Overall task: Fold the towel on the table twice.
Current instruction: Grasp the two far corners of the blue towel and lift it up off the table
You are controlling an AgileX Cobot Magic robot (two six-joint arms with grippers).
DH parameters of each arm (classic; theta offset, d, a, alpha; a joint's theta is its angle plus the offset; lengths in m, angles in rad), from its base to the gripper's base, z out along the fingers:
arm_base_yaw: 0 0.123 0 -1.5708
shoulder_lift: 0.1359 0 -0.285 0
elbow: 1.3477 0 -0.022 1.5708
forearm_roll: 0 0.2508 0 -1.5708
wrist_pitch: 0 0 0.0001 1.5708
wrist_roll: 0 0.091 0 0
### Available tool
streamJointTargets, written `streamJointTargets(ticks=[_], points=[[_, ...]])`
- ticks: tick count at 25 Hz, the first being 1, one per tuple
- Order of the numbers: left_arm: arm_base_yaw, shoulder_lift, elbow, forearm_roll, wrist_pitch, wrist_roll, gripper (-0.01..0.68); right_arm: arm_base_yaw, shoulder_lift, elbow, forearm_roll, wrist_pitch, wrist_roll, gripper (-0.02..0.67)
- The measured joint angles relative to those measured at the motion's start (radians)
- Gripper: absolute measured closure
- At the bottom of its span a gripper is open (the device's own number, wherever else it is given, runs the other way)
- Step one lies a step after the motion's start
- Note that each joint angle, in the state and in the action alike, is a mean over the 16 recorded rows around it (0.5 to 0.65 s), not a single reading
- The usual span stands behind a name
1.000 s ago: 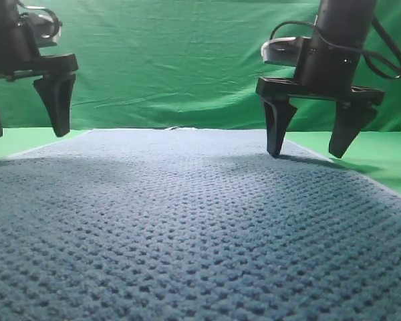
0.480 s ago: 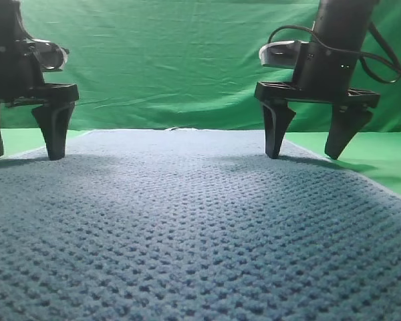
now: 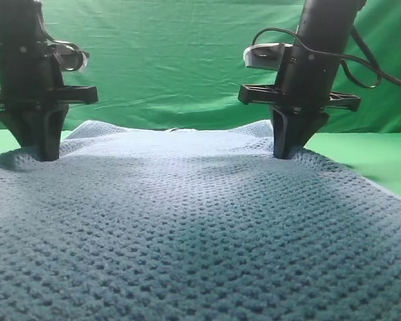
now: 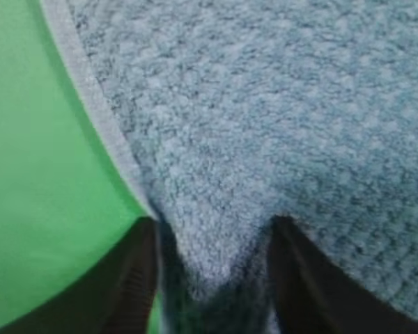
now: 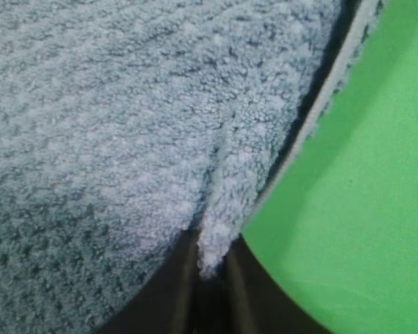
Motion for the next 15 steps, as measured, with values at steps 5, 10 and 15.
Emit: streamJointTargets(ticks=[5,10,15], points=[[0.002,0.009,-0.045,-0.026,0.055,-0.008,0.633,0.004,-0.019,0.006,0.012,-0.008,0.002,0.631],[0.011,-0.004,-0.134,-0.045,0.124,-0.017,0.669,0.004,-0.081,0.008,0.012,-0.040,0.004,0.649],[0.018,-0.041,-0.294,-0.054,0.182,-0.023,0.673,0.004,-0.159,-0.052,0.009,-0.065,0.005,0.649]])
